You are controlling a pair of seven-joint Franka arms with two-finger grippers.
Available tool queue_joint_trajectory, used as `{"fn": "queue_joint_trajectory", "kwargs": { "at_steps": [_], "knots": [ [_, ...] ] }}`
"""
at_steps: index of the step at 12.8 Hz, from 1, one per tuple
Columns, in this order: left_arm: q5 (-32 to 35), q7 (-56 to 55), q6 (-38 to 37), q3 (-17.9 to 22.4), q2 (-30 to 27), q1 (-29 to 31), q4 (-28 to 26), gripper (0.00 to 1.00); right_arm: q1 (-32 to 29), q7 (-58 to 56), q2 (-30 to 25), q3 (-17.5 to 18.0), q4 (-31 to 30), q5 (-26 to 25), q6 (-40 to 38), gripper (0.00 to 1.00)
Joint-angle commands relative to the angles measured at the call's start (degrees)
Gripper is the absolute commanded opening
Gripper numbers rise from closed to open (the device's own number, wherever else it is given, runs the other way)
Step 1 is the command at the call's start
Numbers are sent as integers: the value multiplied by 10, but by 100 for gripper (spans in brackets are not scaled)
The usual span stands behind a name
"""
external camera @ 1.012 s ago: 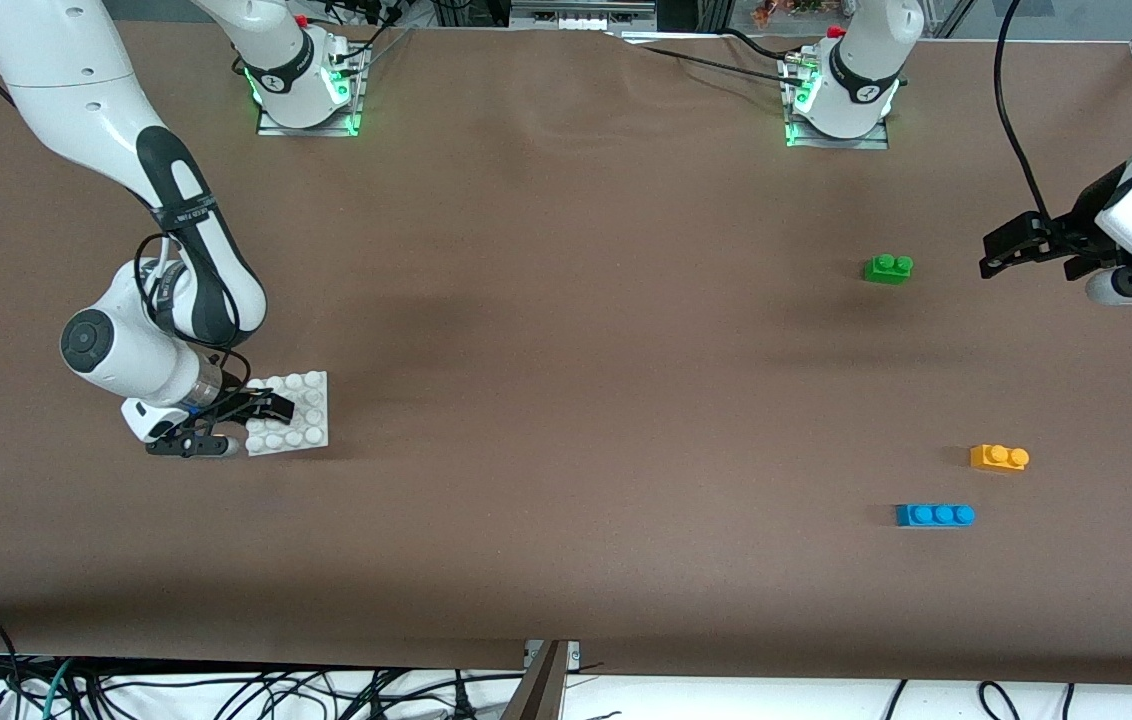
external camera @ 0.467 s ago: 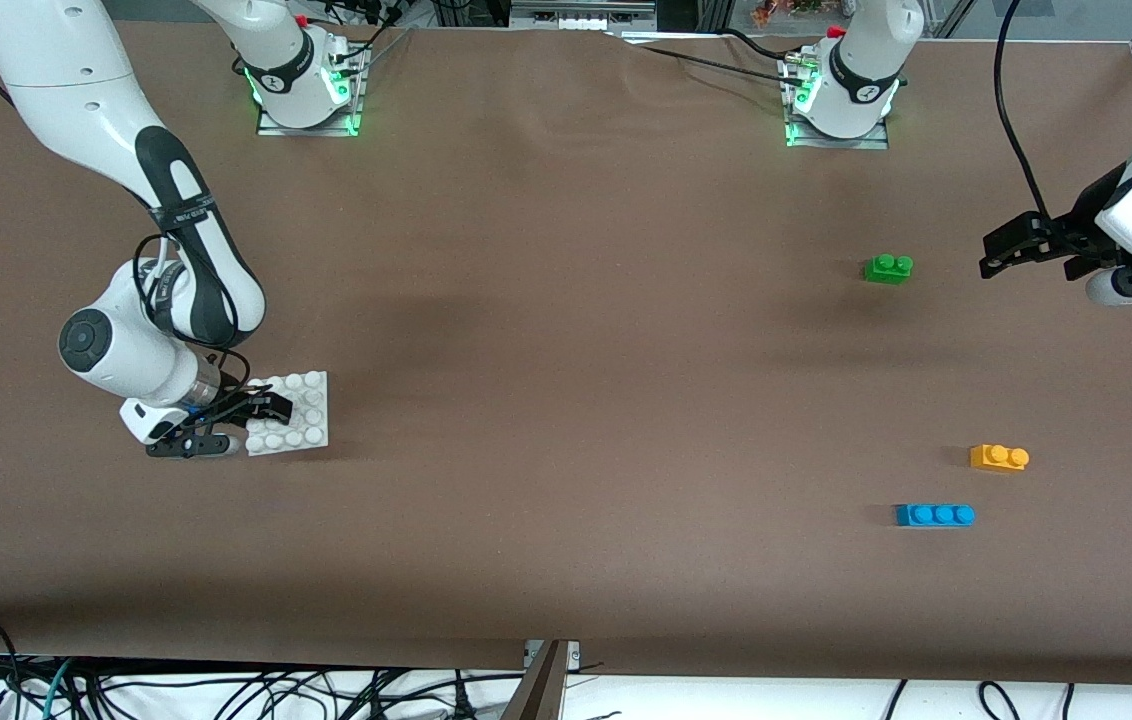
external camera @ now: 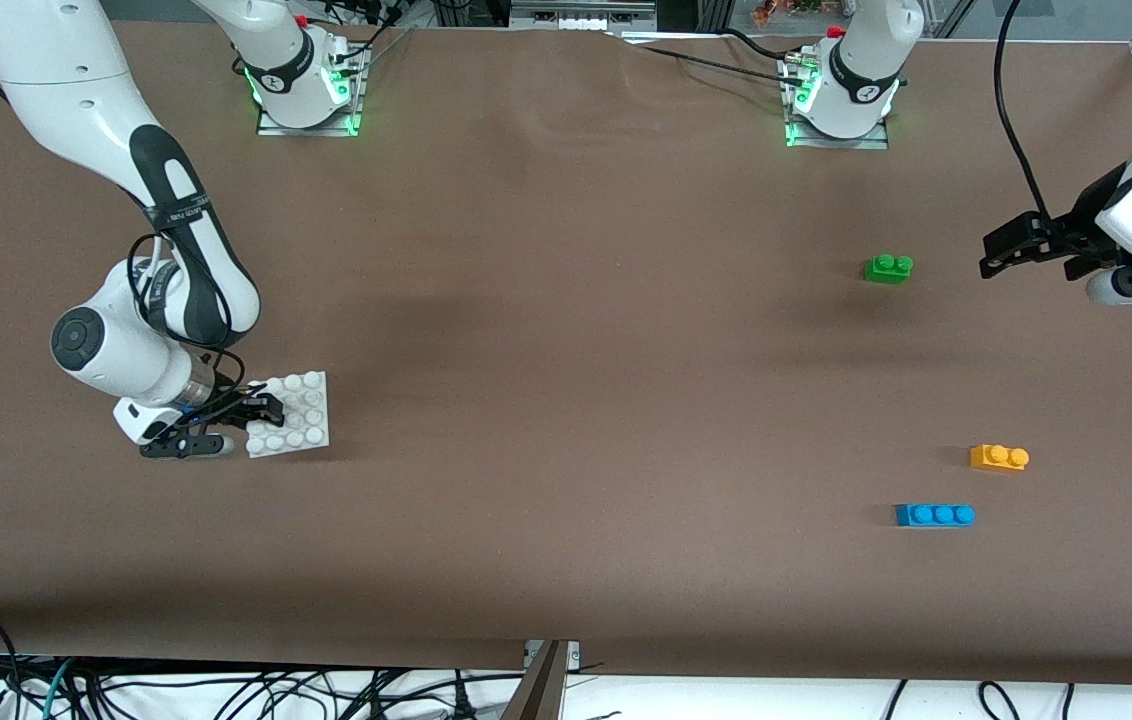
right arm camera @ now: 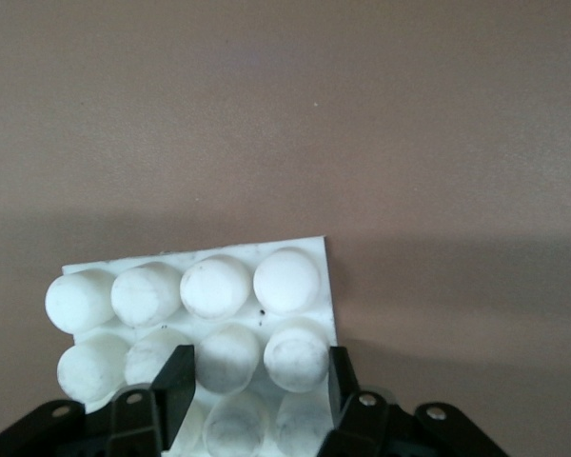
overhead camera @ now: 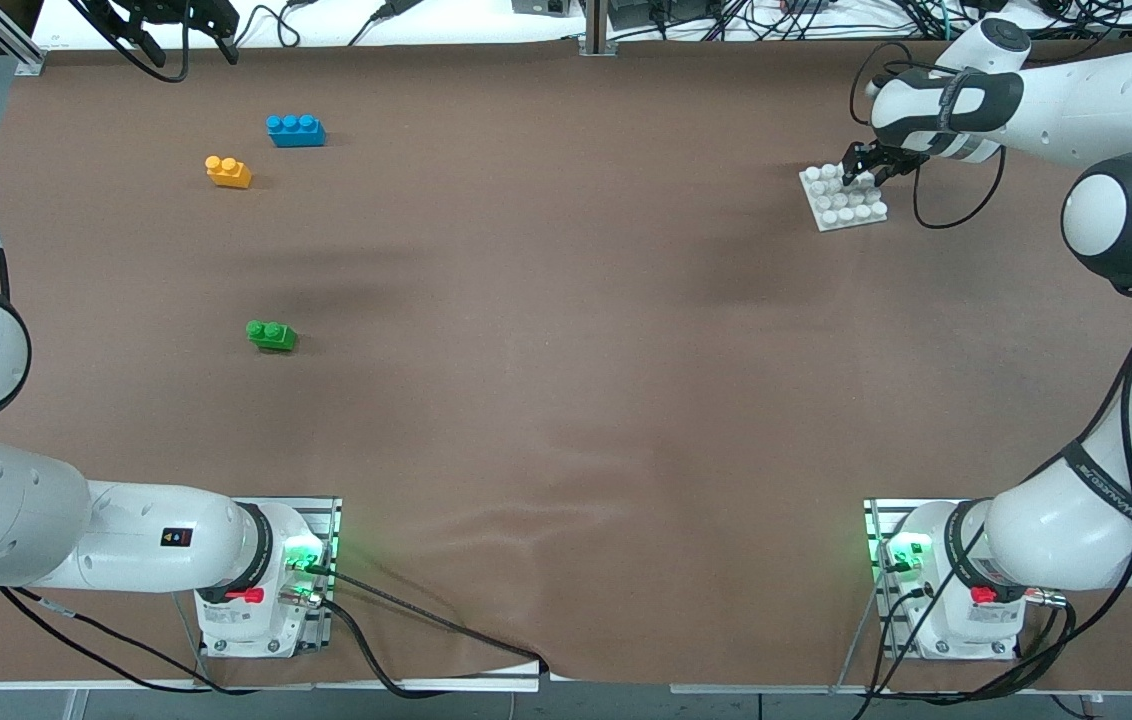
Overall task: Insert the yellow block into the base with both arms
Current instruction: 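Close the right gripper on the edge of the white base plate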
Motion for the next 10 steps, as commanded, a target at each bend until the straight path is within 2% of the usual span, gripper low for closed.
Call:
{"fn": "queue_joint_trajectory", "kwargs": {
  "at_steps": [1, 5, 10],
  "knots": [
    [-3, 14, -8, 1, -3, 1, 3, 100, -4, -14, 22, 2, 4, 9, 21, 55],
    [-3, 14, -8, 1, -3, 1, 3, 100, 2, -9, 24, 2, 4, 9, 27, 55],
    [-3, 14, -8, 1, -3, 1, 3, 100, 18, -2, 52, 5, 4, 10, 85, 55]
  ]
}}
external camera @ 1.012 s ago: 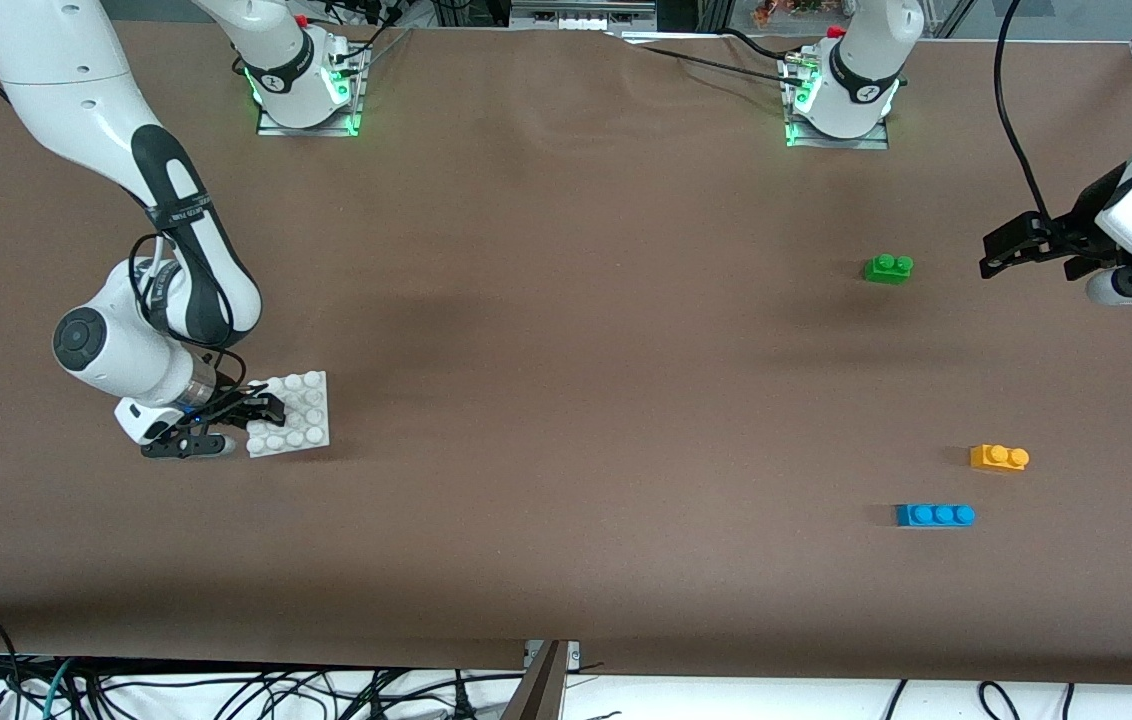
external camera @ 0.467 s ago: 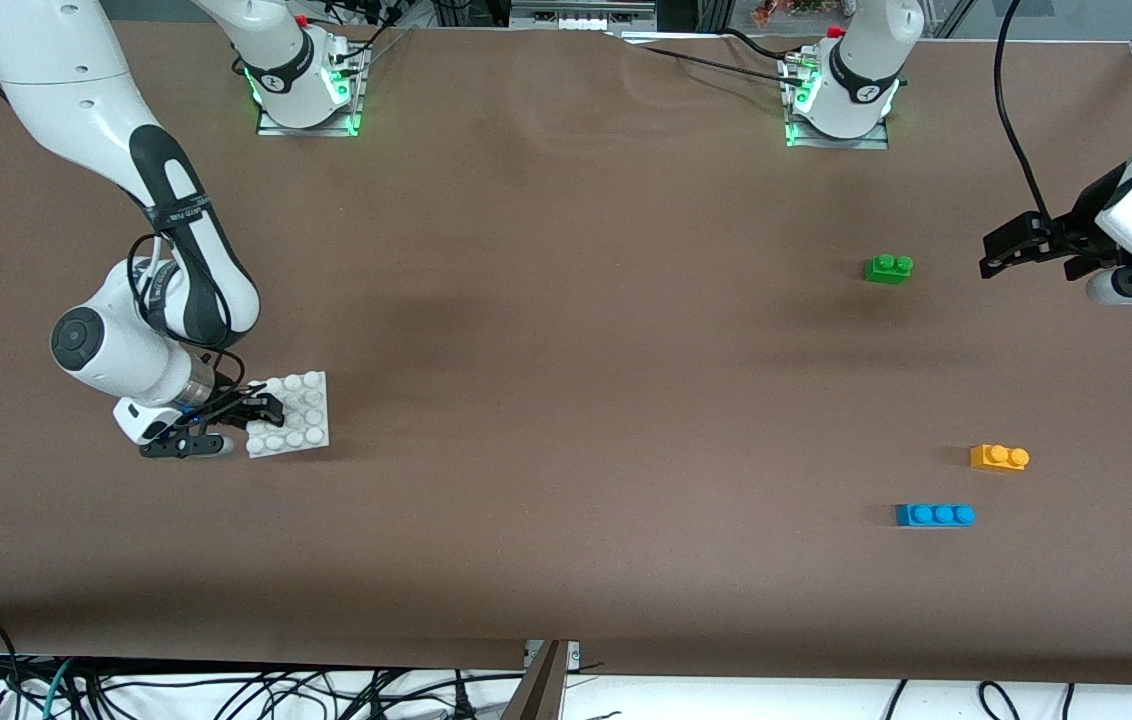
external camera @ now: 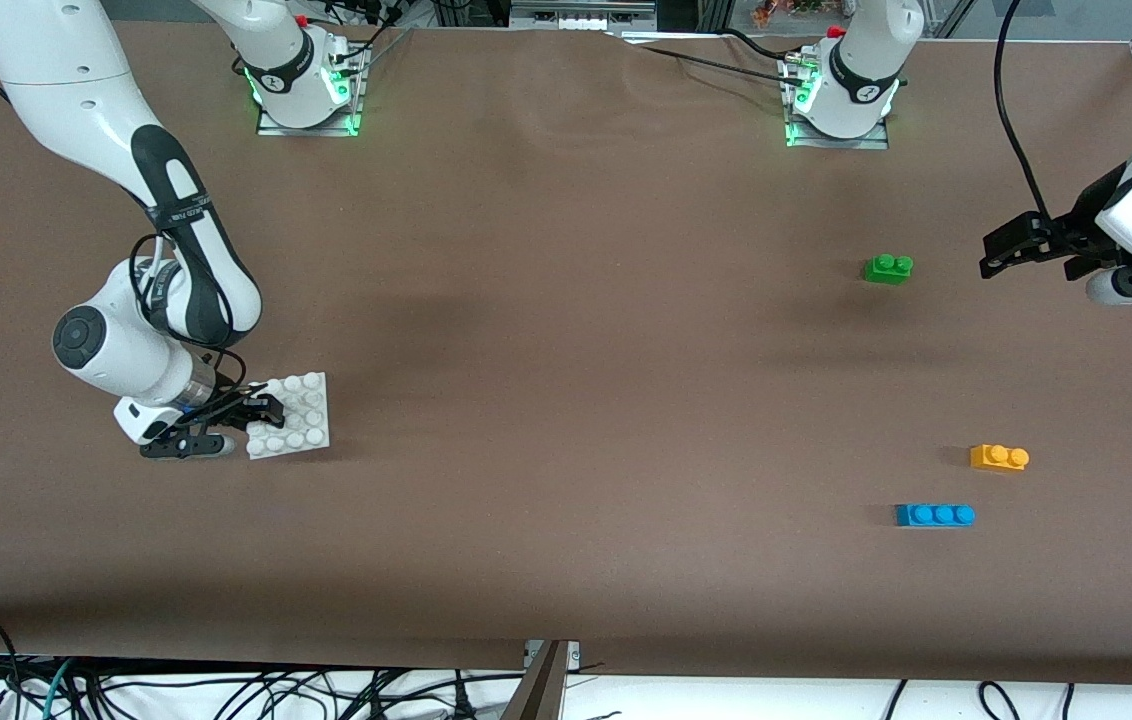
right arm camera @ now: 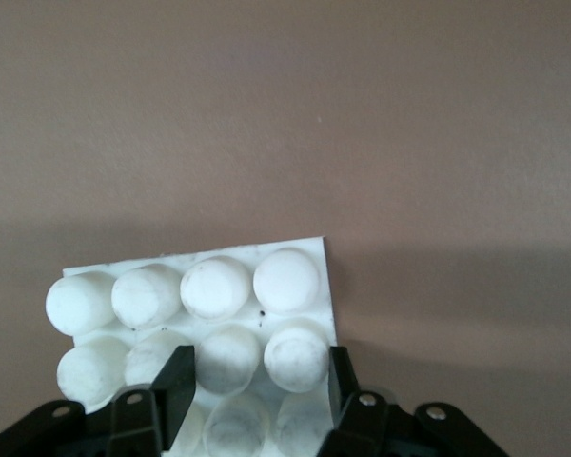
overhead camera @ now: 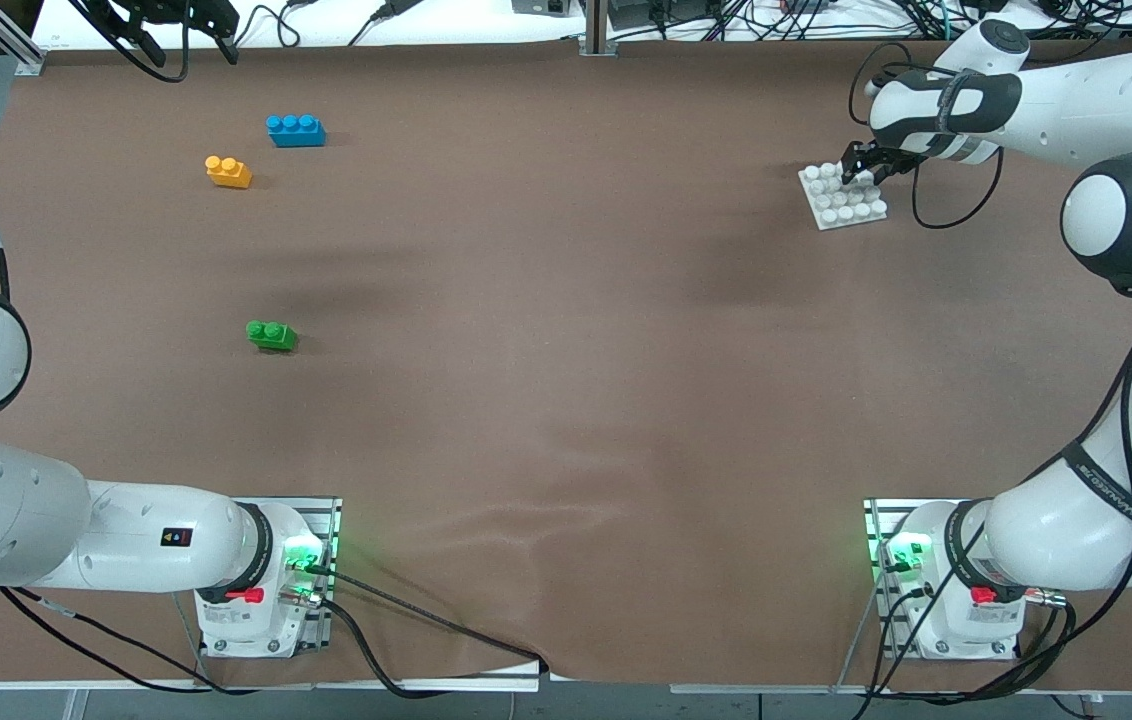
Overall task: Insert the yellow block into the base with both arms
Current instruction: 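Slide the base plate with the right gripper toward the table center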
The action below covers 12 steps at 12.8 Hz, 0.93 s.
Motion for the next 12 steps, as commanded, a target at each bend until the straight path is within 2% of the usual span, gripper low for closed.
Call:
{"fn": "queue_joint_trajectory", "kwargs": {
  "at_steps": [1, 12],
  "knots": [
    [-3, 14, -8, 1, -3, 1, 3, 100, 17, 1, 49, 2, 7, 10, 56, 55],
    [-3, 14, -8, 1, -3, 1, 3, 100, 110, 125, 56, -2, 8, 17, 73, 55]
  ]
}}
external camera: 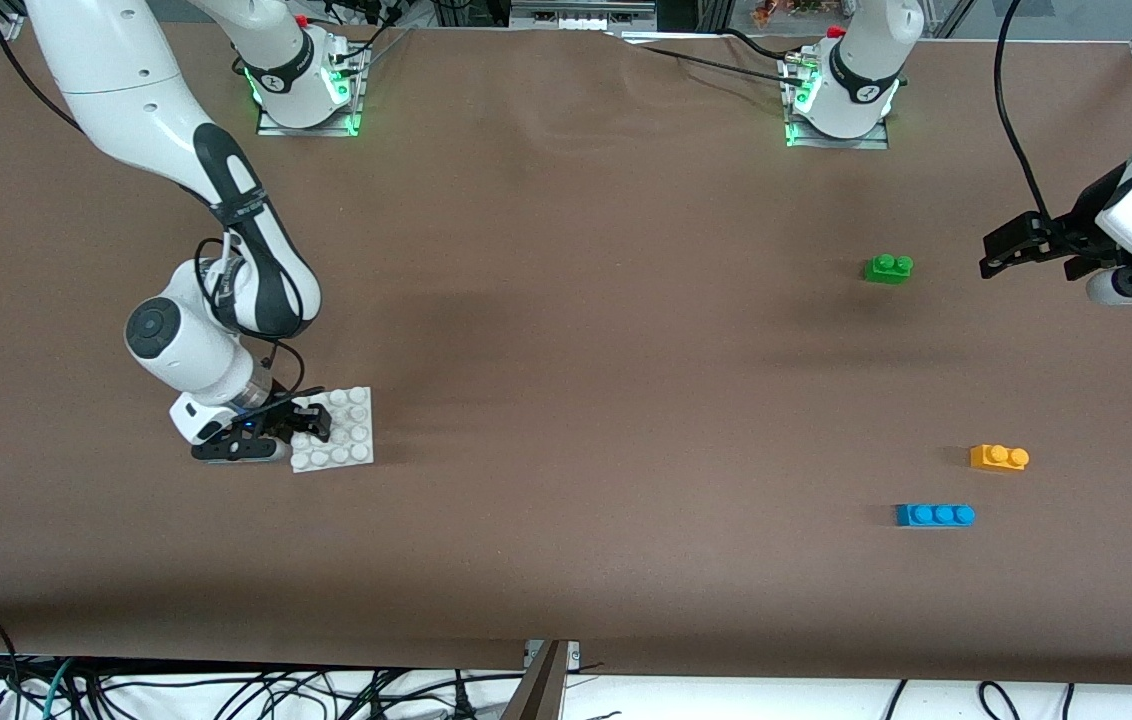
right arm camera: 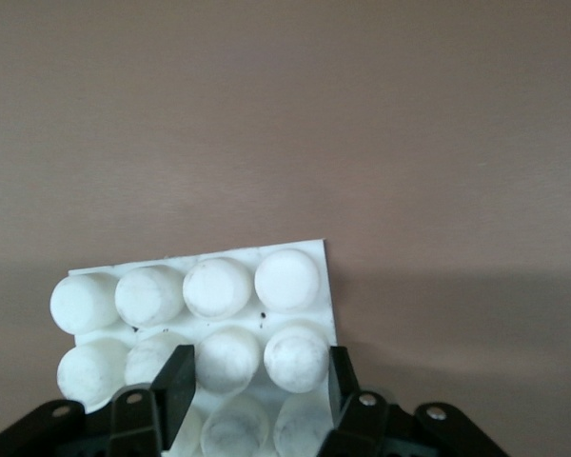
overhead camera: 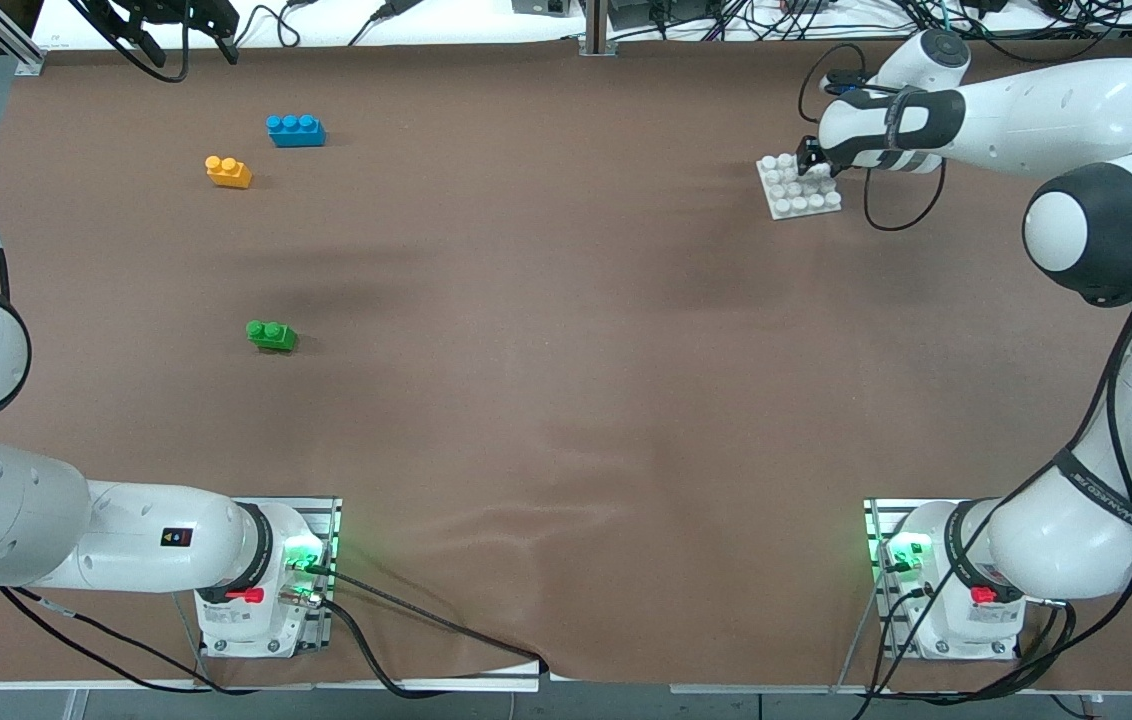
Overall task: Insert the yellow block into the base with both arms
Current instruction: 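Slide the base plate with the right gripper toward the table center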
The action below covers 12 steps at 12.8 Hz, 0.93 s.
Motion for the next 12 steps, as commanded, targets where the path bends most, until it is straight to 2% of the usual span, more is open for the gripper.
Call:
{"fn": "queue_joint_trajectory", "kwargs": {
  "at_steps": [1, 12],
  "knots": [
    [-3, 14, -8, 1, -3, 1, 3, 100, 43, 41, 44, 0, 9, 14, 14, 55],
    [-3, 14, -8, 1, -3, 1, 3, 100, 173, 214, 85, -4, 58, 12, 38, 55]
  ]
}}
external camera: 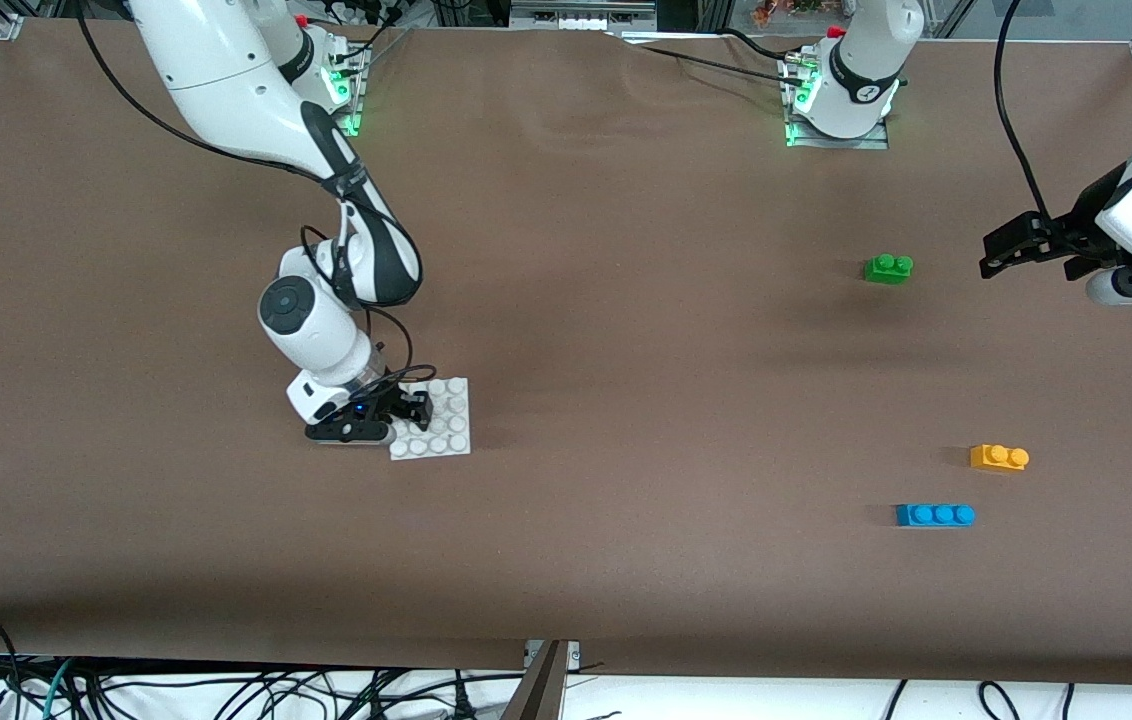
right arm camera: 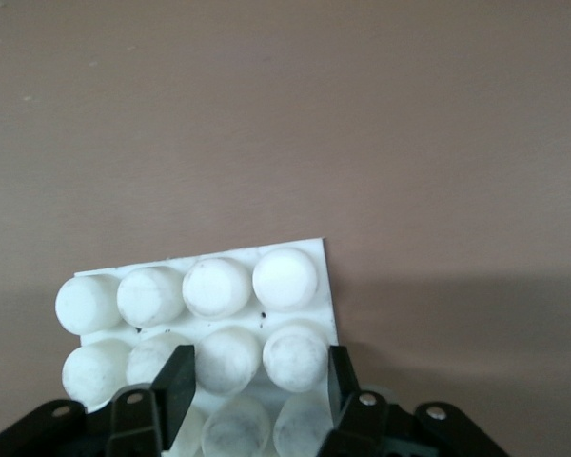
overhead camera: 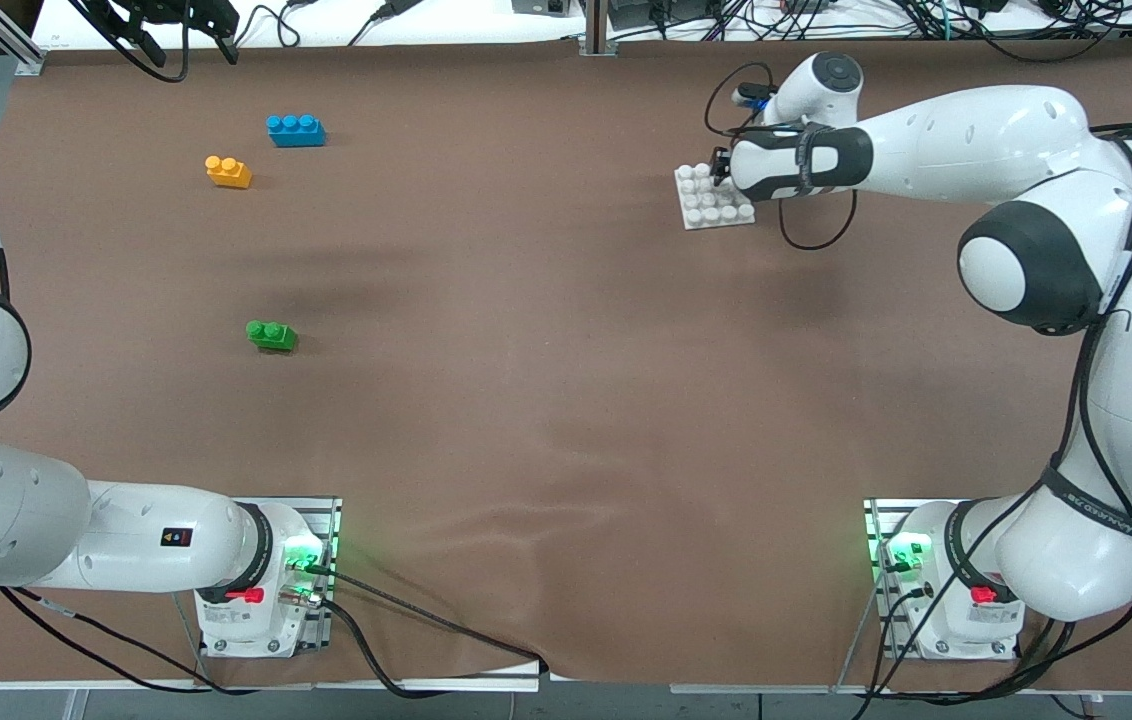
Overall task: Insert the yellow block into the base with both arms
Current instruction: 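Slide the base plate with the right gripper toward the table center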
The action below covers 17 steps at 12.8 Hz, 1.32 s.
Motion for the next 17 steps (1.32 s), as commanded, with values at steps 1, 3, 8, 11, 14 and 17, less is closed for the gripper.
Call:
{"fn": "queue_joint_trajectory", "kwargs": {
  "at_steps": [1, 3, 8, 11, 14, 17],
  "knots": [
    [-3, 14, -8, 1, -3, 1, 3, 100, 42, 54, 66, 2, 38, 12, 6, 55],
    [-3, 14, -8, 1, -3, 1, 3, 100, 65, 88, 81, -3, 55, 12, 6, 55],
    [-3, 14, -8, 1, -3, 1, 3, 100, 138, 182, 123, -26, 116, 12, 6, 55],
    [-3, 14, -8, 1, -3, 1, 3, 100, 162, 218, 137, -27, 135, 12, 6, 55],
    [-3, 14, -8, 1, -3, 1, 3, 100, 191, 261, 159, -34, 164, 12, 6, 55],
    [-3, 14, -8, 1, -3, 1, 3, 100, 226, 307, 183, -54, 193, 12, 6, 55]
  ]
}}
